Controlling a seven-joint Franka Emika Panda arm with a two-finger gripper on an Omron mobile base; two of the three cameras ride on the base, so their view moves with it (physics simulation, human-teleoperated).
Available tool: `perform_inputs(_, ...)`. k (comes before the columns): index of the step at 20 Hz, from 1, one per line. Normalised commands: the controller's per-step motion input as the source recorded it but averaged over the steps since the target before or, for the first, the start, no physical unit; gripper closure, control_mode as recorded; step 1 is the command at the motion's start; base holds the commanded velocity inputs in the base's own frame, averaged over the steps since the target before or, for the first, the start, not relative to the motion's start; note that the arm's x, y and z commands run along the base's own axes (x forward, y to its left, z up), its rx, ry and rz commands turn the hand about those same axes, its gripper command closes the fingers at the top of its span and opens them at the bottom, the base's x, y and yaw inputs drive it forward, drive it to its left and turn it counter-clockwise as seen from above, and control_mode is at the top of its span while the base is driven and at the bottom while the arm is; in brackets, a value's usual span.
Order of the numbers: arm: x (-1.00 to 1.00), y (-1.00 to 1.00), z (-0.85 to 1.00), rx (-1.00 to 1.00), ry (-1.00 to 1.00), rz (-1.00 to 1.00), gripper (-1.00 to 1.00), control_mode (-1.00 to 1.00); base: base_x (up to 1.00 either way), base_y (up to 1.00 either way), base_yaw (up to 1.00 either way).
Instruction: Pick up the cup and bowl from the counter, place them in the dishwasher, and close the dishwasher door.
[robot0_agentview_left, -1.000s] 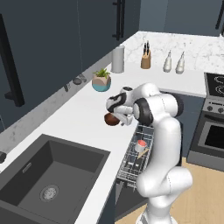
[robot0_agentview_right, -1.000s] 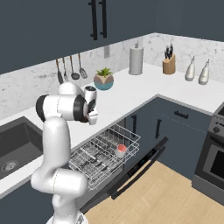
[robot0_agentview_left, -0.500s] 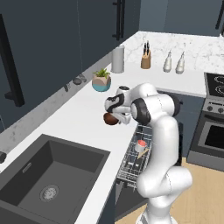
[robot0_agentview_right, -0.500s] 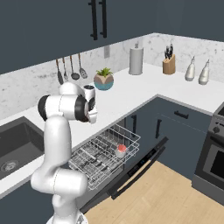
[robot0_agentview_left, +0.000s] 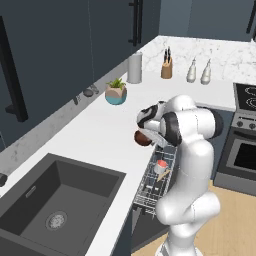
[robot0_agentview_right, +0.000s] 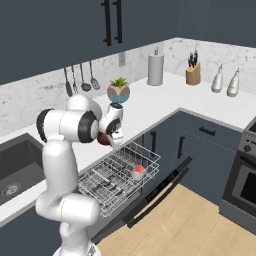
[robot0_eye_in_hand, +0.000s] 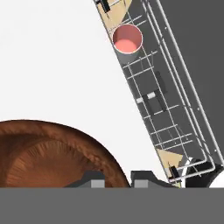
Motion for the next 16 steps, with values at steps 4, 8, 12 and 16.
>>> perform_inputs(4,-1.0,-1.0,-0.01,0.24,0.0,-0.02,1.0,-1.0,0.0,0.0,0.0)
perform_inputs(8,-1.0,-1.0,-0.15,0.26,0.0,-0.04,1.0,-1.0,0.0,0.0,0.0)
perform_inputs(12,-0.65,-0.82,-0.33,0.31,0.0,-0.03,1.0,-1.0,0.0,0.0,0.0)
perform_inputs(16,-0.03,-0.24,-0.59,0.37,0.06,0.0,1.0,-1.0,0.0,0.0,0.0)
